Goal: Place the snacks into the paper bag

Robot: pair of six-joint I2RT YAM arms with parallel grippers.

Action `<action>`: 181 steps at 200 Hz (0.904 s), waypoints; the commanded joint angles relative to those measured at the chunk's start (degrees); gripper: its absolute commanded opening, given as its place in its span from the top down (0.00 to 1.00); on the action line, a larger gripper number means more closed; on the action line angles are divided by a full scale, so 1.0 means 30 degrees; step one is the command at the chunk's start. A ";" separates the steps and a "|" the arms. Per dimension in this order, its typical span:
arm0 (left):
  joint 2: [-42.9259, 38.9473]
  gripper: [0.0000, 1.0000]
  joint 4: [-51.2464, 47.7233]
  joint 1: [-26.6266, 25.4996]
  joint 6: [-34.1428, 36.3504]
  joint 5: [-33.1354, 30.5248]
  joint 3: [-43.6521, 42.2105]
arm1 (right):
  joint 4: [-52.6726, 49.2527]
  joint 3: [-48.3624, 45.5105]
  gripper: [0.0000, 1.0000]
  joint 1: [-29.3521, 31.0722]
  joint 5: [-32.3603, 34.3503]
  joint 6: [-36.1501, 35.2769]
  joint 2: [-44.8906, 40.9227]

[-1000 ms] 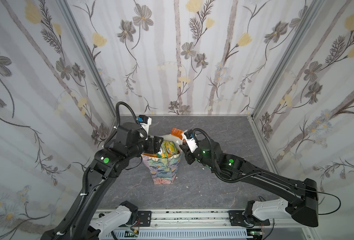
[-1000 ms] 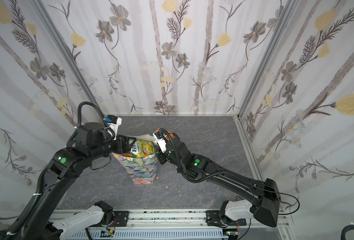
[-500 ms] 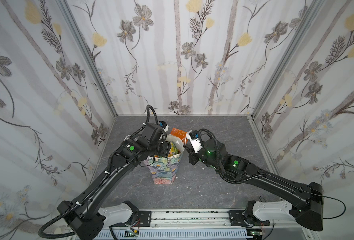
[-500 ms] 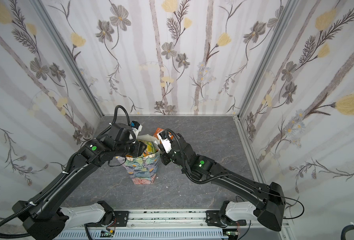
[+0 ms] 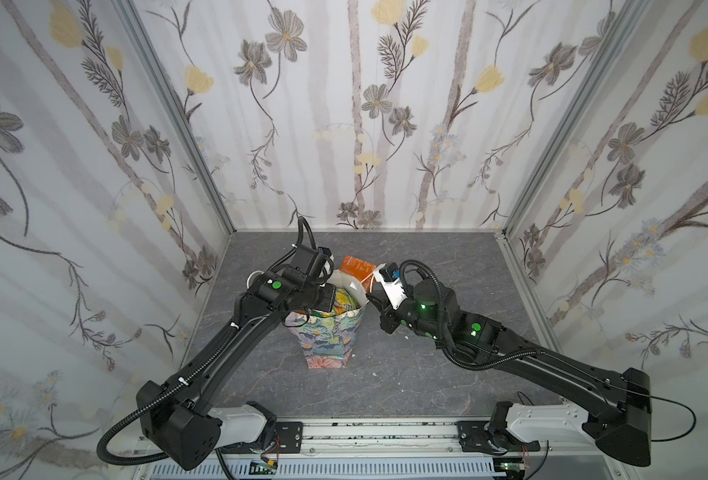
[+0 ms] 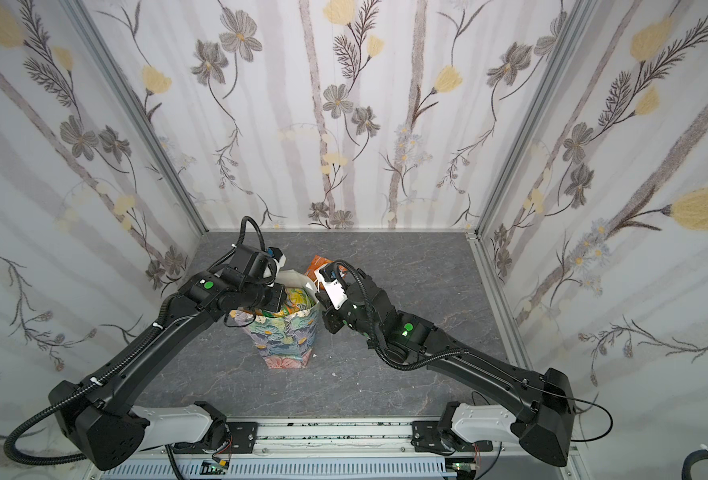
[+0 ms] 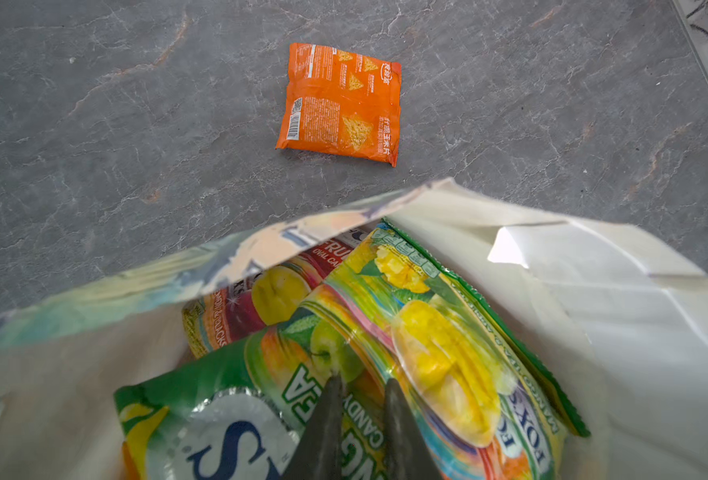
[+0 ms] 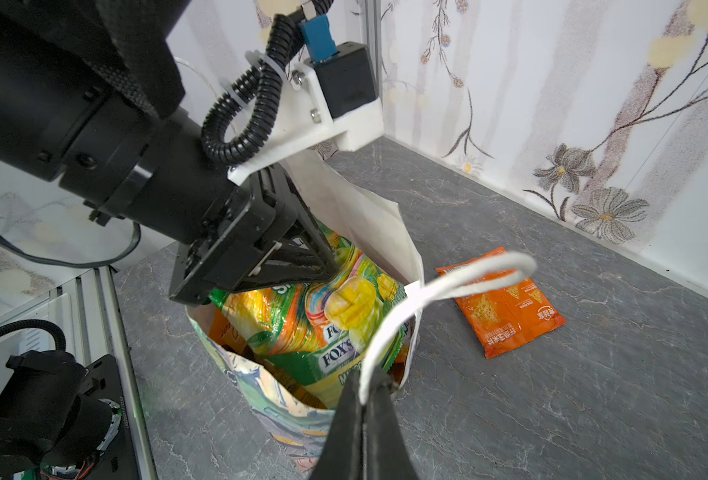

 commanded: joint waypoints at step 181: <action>0.1902 0.46 -0.0392 -0.0081 0.0148 -0.2284 0.1374 | 0.1099 0.1181 0.82 -0.0070 -0.0463 -0.0884 0.0394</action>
